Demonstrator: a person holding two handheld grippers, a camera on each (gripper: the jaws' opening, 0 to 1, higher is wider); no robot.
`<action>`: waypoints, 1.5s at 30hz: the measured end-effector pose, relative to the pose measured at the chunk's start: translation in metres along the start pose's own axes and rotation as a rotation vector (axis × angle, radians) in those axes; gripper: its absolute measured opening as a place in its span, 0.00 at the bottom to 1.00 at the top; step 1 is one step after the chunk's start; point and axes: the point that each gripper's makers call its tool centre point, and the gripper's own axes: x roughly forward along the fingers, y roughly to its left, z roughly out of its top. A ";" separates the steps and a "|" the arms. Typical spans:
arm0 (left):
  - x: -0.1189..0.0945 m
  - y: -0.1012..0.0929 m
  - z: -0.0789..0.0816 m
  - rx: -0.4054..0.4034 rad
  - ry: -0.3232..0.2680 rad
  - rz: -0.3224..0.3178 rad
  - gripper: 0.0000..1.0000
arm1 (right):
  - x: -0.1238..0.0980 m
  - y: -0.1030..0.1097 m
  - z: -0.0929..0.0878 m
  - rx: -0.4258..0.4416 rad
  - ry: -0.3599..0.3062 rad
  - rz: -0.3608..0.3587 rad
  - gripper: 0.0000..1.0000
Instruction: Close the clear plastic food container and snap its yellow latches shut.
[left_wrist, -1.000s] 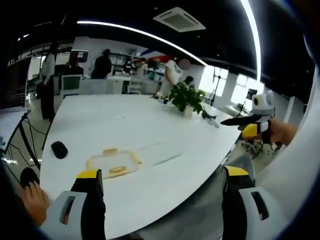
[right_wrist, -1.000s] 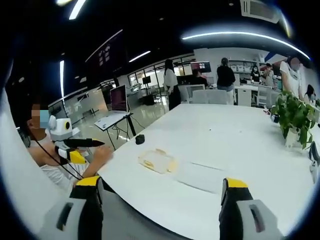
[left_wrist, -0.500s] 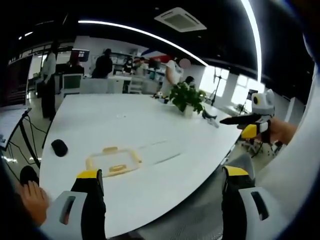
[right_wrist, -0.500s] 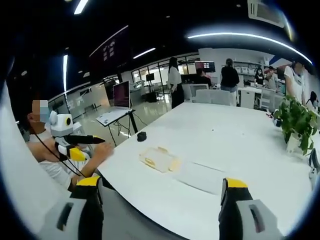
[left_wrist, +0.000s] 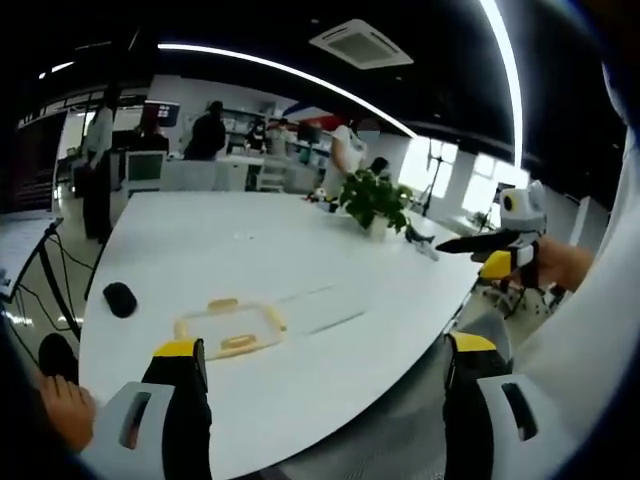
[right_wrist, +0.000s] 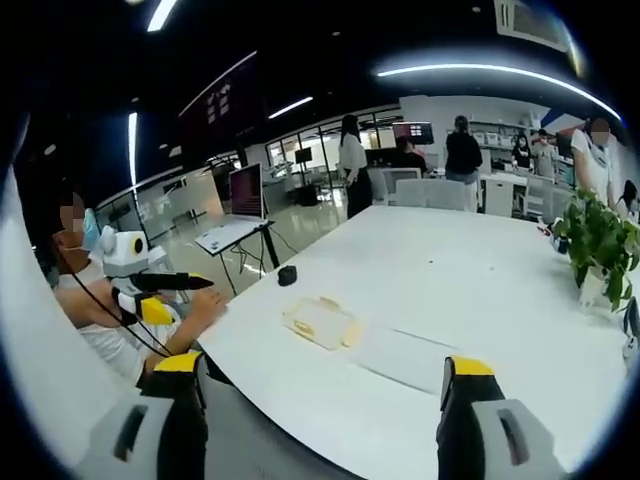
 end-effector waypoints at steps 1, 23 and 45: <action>0.000 0.001 0.000 0.003 0.001 0.001 0.97 | 0.001 0.001 0.000 -0.002 0.001 0.002 0.98; 0.012 0.034 0.010 0.070 0.029 0.019 0.96 | 0.043 -0.008 0.030 -0.135 -0.032 0.042 0.97; 0.052 0.092 -0.002 0.250 0.164 -0.044 0.96 | 0.105 -0.002 0.023 -0.337 0.111 0.162 0.90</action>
